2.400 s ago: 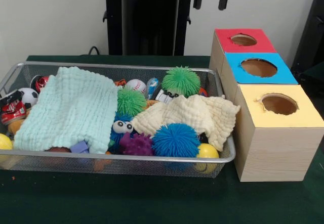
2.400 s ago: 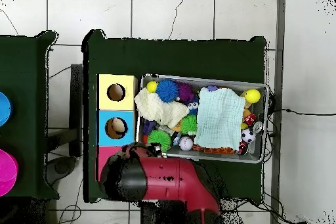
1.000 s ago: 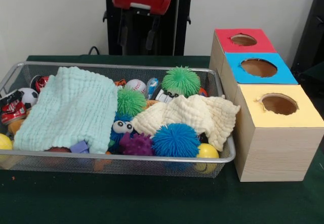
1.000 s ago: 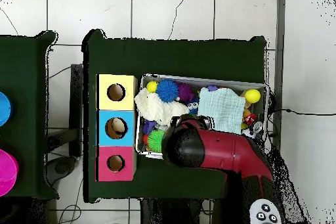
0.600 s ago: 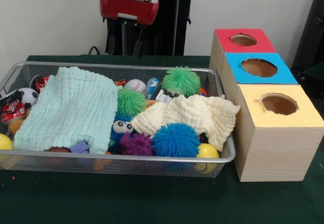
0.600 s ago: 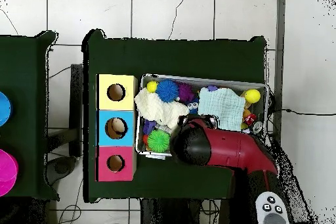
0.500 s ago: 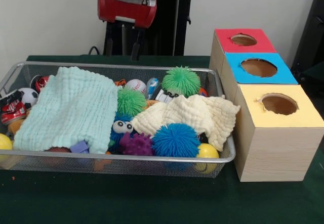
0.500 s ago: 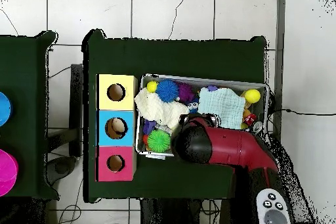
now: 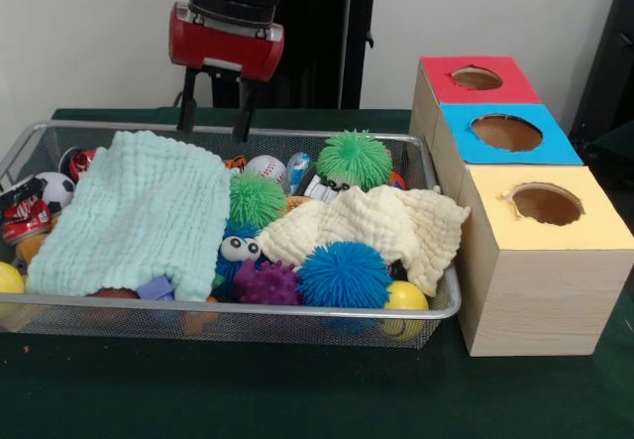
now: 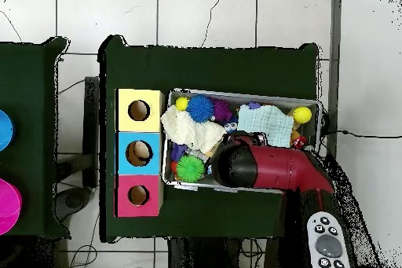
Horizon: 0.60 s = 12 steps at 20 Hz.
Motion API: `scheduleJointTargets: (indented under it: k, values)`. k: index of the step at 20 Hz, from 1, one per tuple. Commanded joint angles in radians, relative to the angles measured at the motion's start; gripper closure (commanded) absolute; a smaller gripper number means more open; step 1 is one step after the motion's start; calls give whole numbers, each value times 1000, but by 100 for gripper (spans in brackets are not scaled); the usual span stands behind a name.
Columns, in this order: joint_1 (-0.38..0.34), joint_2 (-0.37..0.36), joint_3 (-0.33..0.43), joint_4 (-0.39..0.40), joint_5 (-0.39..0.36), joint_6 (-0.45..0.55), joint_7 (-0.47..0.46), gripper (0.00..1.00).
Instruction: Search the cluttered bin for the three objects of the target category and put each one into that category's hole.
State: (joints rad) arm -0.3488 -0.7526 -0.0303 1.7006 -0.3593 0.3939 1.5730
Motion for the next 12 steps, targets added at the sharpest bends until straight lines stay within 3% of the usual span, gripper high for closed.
scheduleJointTargets:
  k: [1,3,6,12]
  values:
    - [47,99,-93,-48,-98,-19,130,0]
    - [67,129,-128,-52,-95,4,159,0]
    - [83,174,-167,-65,-100,-45,184,0]
    - [57,230,-153,-64,-69,-102,177,0]
